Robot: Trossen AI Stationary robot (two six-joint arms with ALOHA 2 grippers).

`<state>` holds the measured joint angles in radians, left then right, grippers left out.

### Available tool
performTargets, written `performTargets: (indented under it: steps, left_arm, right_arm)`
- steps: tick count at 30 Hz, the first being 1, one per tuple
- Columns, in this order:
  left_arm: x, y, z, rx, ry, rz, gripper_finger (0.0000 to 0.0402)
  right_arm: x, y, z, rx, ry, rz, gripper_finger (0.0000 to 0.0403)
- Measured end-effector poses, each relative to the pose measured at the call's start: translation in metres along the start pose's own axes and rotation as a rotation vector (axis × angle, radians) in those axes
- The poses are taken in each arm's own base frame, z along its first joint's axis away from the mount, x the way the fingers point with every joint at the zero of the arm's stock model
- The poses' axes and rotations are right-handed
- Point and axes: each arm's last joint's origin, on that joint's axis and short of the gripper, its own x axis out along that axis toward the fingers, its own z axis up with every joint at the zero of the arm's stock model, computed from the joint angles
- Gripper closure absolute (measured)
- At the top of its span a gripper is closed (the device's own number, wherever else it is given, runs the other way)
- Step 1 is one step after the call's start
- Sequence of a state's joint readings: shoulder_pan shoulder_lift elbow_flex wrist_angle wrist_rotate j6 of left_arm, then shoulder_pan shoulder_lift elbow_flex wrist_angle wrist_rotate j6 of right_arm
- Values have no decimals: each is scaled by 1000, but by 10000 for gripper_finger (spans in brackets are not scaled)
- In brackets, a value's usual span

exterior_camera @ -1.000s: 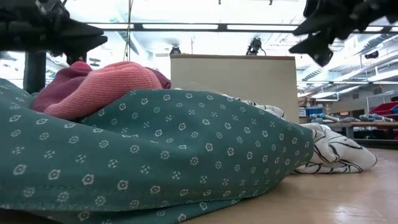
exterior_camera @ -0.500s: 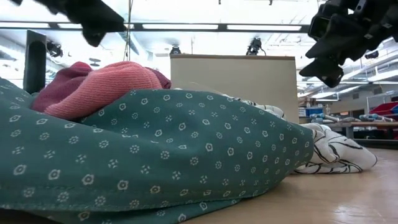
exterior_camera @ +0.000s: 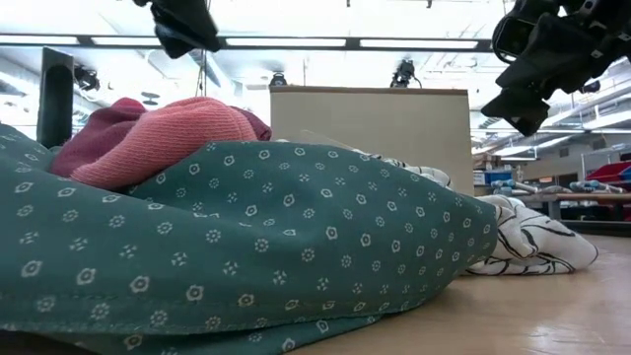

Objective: Sort clothes
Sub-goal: Put the right red sock into the bin

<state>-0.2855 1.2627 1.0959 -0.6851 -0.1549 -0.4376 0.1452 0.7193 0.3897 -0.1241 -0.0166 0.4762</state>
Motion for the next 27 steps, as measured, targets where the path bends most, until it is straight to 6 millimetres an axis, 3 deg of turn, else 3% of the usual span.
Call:
performTargets:
  steps: [7, 14, 22, 25, 27]
  left_arm:
    - [25, -31, 2, -110, 153, 25, 300]
    - [60, -43, -13, -255, 301, 42, 300]
    - [95, -48, -26, -285, 416, 82, 301]
    - [105, -45, -30, -316, 455, 100, 327]
    - [107, -45, -30, -313, 481, 79, 370]
  right_arm:
    - [0, 3, -2, -34, -11, -19, 206]
    - [0, 8, -1, -49, -22, 13, 206]
    - [0, 10, -2, -58, -19, 22, 206]
    - [0, 10, -2, -55, -20, 21, 206]
    - [0, 10, -2, -60, -19, 22, 206]
